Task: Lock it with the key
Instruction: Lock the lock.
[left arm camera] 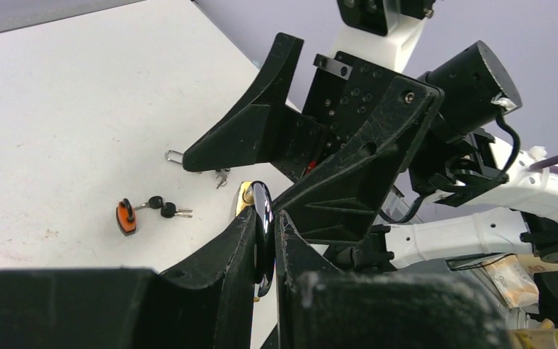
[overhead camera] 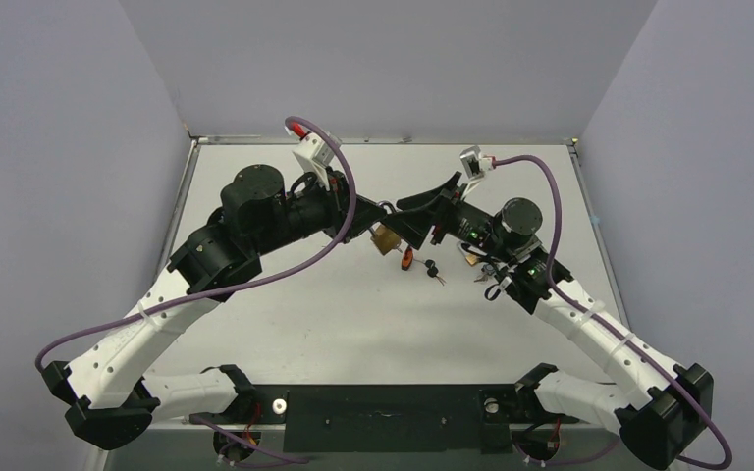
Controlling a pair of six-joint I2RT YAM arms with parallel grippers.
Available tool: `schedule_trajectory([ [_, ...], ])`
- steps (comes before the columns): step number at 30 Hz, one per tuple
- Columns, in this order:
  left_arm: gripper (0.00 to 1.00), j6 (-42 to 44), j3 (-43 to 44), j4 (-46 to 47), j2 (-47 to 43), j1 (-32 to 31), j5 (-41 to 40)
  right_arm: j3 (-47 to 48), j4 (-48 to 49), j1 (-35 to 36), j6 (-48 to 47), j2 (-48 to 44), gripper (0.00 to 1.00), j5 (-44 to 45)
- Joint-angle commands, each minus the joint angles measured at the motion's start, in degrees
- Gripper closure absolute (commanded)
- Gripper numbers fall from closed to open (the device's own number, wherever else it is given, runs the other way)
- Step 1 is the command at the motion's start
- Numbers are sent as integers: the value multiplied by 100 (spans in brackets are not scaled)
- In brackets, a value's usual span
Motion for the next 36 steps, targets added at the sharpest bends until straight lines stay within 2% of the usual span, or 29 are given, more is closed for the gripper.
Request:
schedule_trajectory([
  [1,100,23,499,574,-159,50,-285,27,3,-28,-363,-345,25,84],
  [11,100,172,1143,10,-52,62,-161,-18,121,-135,-657,-777,24,-717],
  [13,100,122,1310,-59,-29,81,-15,-49,166,-176,-680,-783,26,-952],
  [19,100,16,1817,-236,32,152,541,-235,516,-256,-554,-886,42,-1408],
  [31,100,-145,1986,-147,34,180,1019,-135,1339,-200,105,-698,43,-1803],
  [36,100,-205,1992,-56,70,199,1117,60,804,8,-242,-606,50,-1753],
])
